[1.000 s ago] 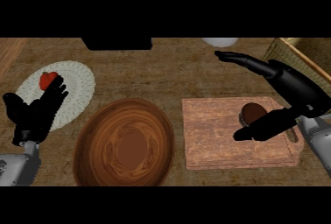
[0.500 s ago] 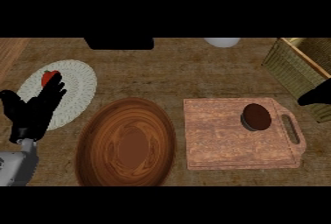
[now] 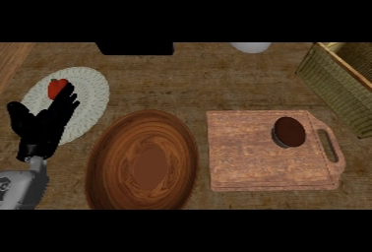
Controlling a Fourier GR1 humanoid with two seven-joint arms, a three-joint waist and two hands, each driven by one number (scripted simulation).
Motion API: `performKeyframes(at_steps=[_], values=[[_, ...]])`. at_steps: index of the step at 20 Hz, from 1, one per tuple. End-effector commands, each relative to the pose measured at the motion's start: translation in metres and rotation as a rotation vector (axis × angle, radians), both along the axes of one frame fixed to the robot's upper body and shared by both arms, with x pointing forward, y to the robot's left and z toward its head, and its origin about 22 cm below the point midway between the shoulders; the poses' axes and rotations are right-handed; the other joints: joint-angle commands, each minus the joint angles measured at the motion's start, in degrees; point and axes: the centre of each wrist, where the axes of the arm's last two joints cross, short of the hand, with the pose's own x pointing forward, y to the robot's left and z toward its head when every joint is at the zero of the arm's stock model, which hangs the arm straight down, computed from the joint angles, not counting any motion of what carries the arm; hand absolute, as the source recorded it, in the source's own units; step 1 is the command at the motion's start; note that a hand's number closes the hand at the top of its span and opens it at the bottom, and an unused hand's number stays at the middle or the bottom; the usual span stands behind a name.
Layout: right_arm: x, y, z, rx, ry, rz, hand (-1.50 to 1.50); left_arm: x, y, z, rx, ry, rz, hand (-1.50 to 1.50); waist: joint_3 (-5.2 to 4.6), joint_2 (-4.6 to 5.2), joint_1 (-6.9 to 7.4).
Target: Pick the cupcake from the cutting board and place it in the basket
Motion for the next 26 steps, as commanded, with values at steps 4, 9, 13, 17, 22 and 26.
performKeyframes(at_steps=[4, 9, 13, 17, 22, 26], values=[[-0.011, -0.048, -0.008, 0.13, 0.067, 0.034, -1.5, 0.005, 0.006, -0.003, 0.005, -0.014, 0.015, 0.0, 0.05, 0.04, -0.56], [-0.026, -0.078, -0.066, 0.241, 0.006, 0.018, -1.5, -0.003, 0.0, 0.004, -0.011, 0.005, 0.008, 0.0, 0.18, 0.01, -0.64], [-0.037, -0.072, -0.096, 0.238, 0.026, 0.044, -1.5, -0.002, 0.0, -0.02, -0.013, -0.012, 0.013, 0.0, 0.08, 0.02, -0.74], [-0.027, -0.07, -0.138, 0.294, -0.023, 0.019, -1.5, -0.008, 0.008, -0.006, 0.0, -0.014, 0.009, 0.0, 0.09, 0.08, 0.05], [-0.019, -0.047, -0.185, 0.313, -0.068, 0.021, -1.5, -0.004, -0.006, 0.0, -0.008, 0.007, -0.03, 0.0, 0.09, 0.13, 0.26], [-0.01, -0.027, -0.211, 0.434, -0.058, -0.009, -1.5, 0.003, -0.012, 0.01, -0.008, -0.01, -0.018, 0.0, 0.07, 0.09, 0.1]])
